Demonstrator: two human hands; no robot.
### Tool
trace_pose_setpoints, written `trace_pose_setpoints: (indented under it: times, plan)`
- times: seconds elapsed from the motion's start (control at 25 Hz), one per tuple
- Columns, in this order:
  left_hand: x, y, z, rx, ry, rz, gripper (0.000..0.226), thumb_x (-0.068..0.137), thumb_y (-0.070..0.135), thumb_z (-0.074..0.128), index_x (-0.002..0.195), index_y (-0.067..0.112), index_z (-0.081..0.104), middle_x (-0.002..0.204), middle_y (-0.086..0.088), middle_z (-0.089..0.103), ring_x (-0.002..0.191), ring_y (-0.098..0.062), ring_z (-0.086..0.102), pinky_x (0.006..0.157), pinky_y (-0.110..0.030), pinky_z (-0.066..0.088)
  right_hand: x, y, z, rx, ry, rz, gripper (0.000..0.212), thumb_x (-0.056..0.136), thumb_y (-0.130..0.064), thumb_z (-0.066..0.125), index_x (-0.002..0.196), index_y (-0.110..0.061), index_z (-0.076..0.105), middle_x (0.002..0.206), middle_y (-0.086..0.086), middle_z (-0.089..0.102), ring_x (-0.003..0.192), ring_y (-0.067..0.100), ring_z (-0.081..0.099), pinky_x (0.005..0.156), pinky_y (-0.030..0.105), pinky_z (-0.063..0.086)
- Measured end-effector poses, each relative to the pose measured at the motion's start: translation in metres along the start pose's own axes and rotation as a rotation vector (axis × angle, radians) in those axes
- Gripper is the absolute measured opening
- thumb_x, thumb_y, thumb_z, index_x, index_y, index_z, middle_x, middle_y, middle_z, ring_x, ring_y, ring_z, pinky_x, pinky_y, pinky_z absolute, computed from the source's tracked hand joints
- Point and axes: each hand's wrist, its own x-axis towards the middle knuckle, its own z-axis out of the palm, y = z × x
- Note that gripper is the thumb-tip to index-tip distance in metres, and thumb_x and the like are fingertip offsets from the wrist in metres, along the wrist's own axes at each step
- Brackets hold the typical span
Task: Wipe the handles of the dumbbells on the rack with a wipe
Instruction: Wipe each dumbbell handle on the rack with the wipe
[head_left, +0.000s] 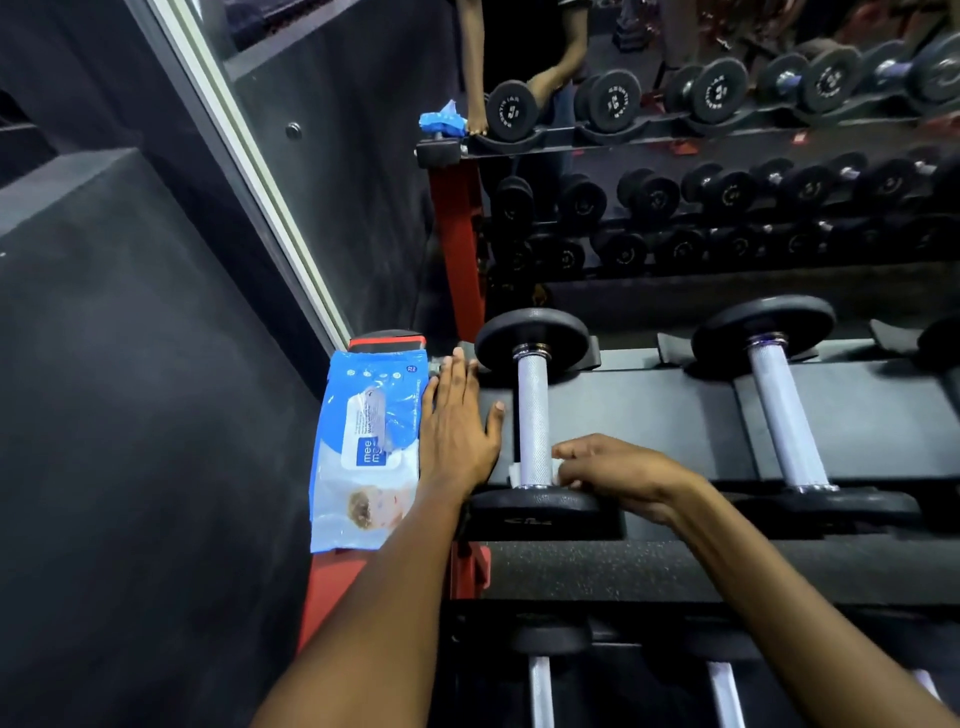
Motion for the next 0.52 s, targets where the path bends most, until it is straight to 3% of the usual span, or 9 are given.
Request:
trace_pose_setpoints:
  times: [0.16,0.24,0.36,0.44,0.52]
  plan:
    - [0.001,0.001,-0.002,0.008,-0.013,-0.002,0.082,0.087,0.057,0.006,0.153,0.01,0.02,0.163,-0.003,0.004,0.15,-0.016,0.001,0.118,-0.028,-0.008,-0.005,0.0,-0.002,-0.087,0.065,-0.039,0.023,0.088,-0.013,0.061,0.104,0.003,0.066,0.09,0.009,0.069,0.076,0.009,0.058,0.068,0.014,0.044]
    - [0.002,0.002,-0.003,0.001,-0.013,-0.002,0.082,0.087,0.058,0.007,0.153,0.01,0.019,0.163,-0.003,0.004,0.15,-0.016,0.002,0.118,-0.029,-0.006,-0.006,-0.001,-0.003,-0.07,0.041,-0.063,0.032,0.085,-0.025,0.068,0.098,0.004,0.067,0.095,0.016,0.07,0.083,0.016,0.058,0.079,0.025,0.044]
    - [-0.001,0.001,-0.002,-0.004,-0.023,-0.008,0.081,0.088,0.058,0.01,0.153,0.01,0.02,0.163,-0.002,0.006,0.15,-0.016,0.004,0.118,-0.029,-0.005,-0.006,0.001,0.009,-0.035,0.081,-0.088,0.023,0.081,-0.019,0.072,0.092,0.001,0.069,0.09,0.015,0.07,0.082,0.019,0.06,0.081,0.031,0.047]
    - [0.0,0.001,-0.001,-0.002,-0.015,-0.013,0.08,0.088,0.057,0.011,0.153,0.011,0.022,0.163,-0.002,0.007,0.15,-0.015,0.005,0.118,-0.029,-0.004,-0.014,-0.006,0.006,-0.385,0.277,-0.13,0.015,0.078,-0.017,0.074,0.09,-0.007,0.072,0.084,0.006,0.071,0.077,0.017,0.062,0.071,0.027,0.047]
    - [0.0,0.0,0.0,-0.006,-0.023,-0.014,0.081,0.087,0.057,0.011,0.153,0.011,0.022,0.163,-0.002,0.007,0.15,-0.015,0.005,0.118,-0.029,-0.004,-0.024,-0.024,0.003,-0.585,0.34,-0.308,0.014,0.08,-0.017,0.072,0.093,-0.015,0.075,0.084,0.002,0.073,0.079,0.015,0.065,0.072,0.028,0.049]
